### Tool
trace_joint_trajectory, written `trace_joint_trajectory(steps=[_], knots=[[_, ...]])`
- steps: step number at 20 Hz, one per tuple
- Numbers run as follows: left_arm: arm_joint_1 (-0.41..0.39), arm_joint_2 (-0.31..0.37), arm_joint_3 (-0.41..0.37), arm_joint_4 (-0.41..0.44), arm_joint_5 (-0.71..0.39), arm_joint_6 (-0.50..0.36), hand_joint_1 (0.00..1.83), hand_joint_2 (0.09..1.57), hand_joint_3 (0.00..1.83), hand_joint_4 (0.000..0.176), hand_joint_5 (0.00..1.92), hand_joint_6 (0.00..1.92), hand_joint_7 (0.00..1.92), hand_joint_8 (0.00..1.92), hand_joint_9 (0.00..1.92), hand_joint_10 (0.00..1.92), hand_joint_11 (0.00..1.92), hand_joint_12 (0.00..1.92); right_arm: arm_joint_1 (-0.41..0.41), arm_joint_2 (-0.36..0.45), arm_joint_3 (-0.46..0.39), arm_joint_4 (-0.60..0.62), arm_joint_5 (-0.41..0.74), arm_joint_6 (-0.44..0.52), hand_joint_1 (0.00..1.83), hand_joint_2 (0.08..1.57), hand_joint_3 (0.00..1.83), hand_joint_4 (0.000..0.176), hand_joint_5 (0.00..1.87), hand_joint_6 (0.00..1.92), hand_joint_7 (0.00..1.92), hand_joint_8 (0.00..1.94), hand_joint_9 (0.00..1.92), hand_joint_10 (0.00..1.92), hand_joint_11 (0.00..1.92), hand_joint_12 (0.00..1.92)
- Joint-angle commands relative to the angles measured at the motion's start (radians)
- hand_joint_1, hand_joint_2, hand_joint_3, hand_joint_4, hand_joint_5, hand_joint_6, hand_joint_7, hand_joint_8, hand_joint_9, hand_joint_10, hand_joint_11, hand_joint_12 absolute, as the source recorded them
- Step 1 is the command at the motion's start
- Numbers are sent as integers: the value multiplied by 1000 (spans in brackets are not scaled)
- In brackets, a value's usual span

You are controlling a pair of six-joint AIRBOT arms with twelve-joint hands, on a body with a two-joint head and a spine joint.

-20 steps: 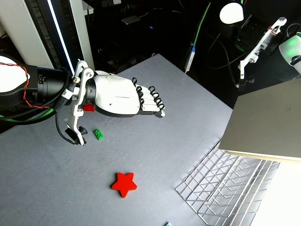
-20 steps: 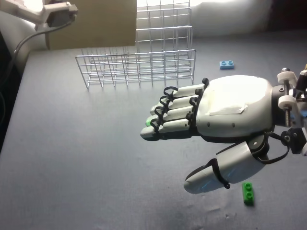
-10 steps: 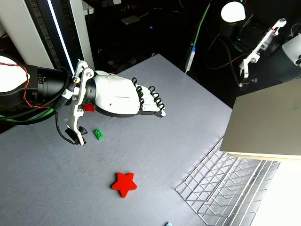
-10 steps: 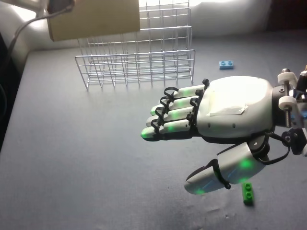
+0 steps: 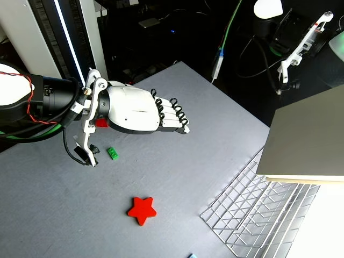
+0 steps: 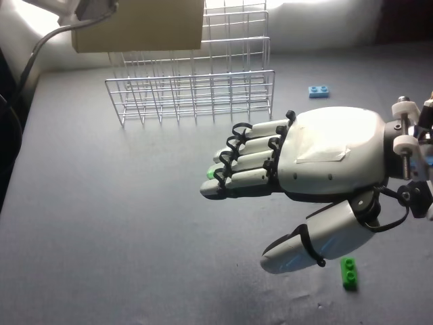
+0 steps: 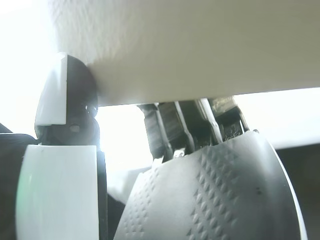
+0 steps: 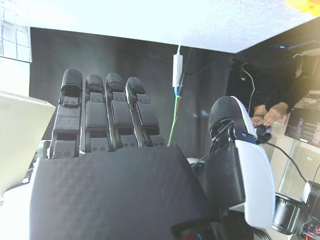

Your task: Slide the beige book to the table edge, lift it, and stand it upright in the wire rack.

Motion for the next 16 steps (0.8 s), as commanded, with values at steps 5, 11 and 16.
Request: trace_joint_trajectory(steps=[5,11,16], knots=[[-11,-1,19,162,220,9,1350,1194,2,0,774,1188,849,1221,746,1512,509,1659,6,3,-4,38,47,-1,0,1179,0,0,152,3,142,4,124,5,0,434],[21,-22,21,227,274,-59,1348,1204,0,0,760,1174,836,1252,734,1545,504,1656,6,3,-4,38,47,-1,0,1184,0,0,125,0,124,0,109,0,0,440],[21,-26,4,246,153,-89,1358,1169,0,0,825,1119,900,1141,787,1454,555,1612,5,3,-4,38,46,-1,0,1184,0,0,161,4,151,6,130,7,0,458]])
